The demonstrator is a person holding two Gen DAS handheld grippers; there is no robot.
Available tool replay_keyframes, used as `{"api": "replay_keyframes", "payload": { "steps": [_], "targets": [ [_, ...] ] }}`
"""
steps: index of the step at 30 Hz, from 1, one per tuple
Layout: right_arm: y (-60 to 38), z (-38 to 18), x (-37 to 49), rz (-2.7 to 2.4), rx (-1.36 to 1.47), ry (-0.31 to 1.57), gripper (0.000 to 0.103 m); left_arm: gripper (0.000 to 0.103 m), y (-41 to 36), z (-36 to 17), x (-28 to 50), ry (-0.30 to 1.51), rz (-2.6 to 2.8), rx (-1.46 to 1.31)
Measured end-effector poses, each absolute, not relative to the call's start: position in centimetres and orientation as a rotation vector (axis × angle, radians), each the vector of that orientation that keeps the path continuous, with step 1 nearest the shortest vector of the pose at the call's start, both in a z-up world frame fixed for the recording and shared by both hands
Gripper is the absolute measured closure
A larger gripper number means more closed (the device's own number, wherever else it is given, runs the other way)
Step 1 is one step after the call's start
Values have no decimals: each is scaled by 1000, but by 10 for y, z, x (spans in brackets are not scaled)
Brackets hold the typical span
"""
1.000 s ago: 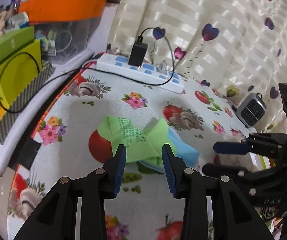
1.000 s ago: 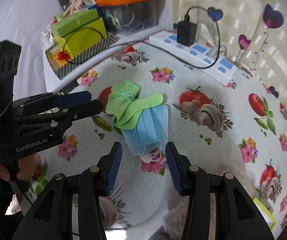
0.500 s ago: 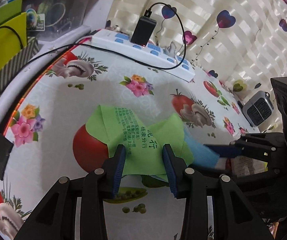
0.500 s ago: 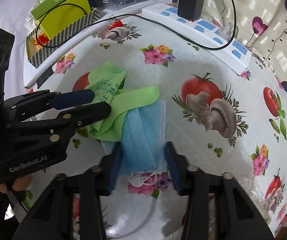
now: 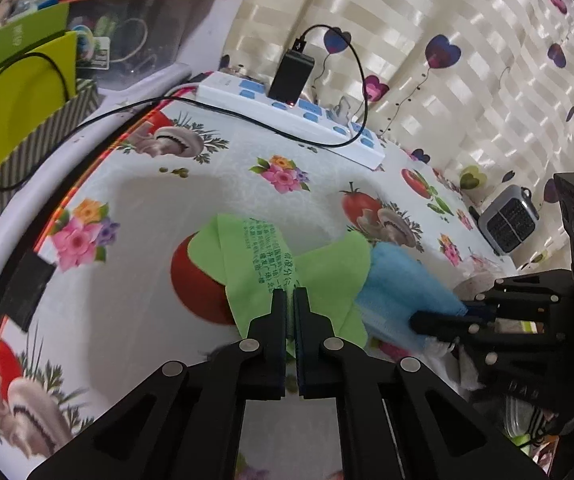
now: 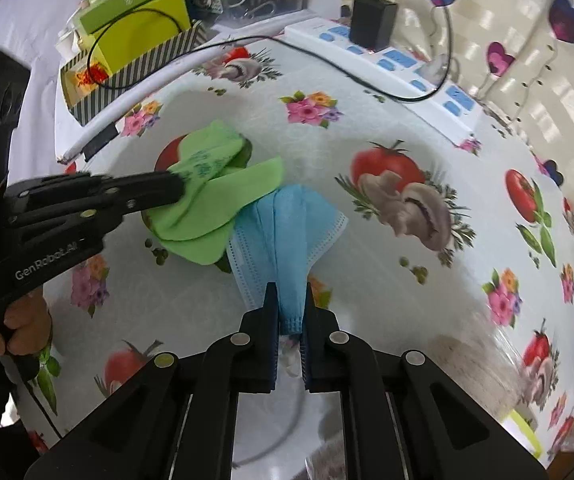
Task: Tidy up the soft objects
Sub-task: 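Carry the green cloth with the left gripper while the right gripper carries the mask toward the box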
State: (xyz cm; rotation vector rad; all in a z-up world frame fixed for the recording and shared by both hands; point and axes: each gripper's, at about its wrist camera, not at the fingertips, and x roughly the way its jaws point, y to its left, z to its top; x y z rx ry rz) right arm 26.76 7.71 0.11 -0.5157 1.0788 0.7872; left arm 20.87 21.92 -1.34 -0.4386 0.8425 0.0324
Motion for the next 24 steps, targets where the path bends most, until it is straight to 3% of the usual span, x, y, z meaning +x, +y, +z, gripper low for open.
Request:
{"api": "replay_keyframes", "payload": {
  "steps": [24],
  "targets": [
    [-23,79,177,779,-243,843,94,99,154,77,101,651,-106,-415]
  ]
}}
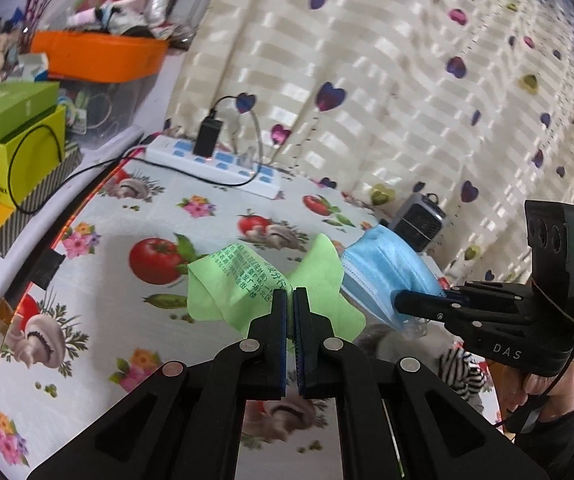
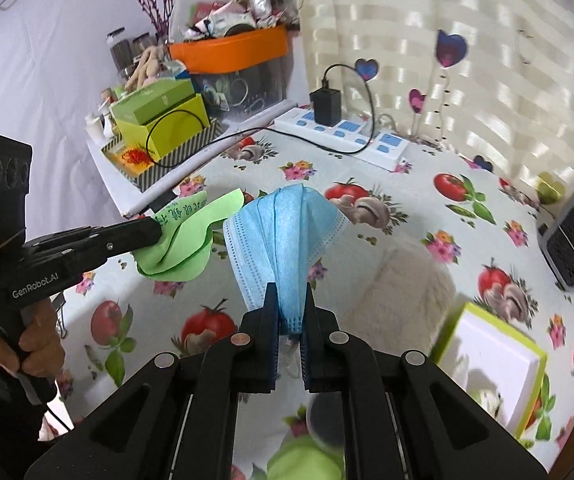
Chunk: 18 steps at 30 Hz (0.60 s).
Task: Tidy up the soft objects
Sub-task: 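Carry the green cloth with the left gripper while the right gripper carries the mask toward the box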
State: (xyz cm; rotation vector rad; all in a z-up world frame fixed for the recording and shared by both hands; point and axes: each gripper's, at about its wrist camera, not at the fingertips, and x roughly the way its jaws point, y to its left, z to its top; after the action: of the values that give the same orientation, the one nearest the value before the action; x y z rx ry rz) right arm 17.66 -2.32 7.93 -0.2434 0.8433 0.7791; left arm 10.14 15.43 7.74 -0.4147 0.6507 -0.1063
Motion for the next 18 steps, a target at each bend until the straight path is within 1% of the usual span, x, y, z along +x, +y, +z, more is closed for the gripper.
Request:
{"api": "replay_keyframes", "payload": {
  "steps": [18],
  "targets": [
    [-105,85,127,700,-50,764,94,99,74,106,67,617,-193,-302]
  ]
}}
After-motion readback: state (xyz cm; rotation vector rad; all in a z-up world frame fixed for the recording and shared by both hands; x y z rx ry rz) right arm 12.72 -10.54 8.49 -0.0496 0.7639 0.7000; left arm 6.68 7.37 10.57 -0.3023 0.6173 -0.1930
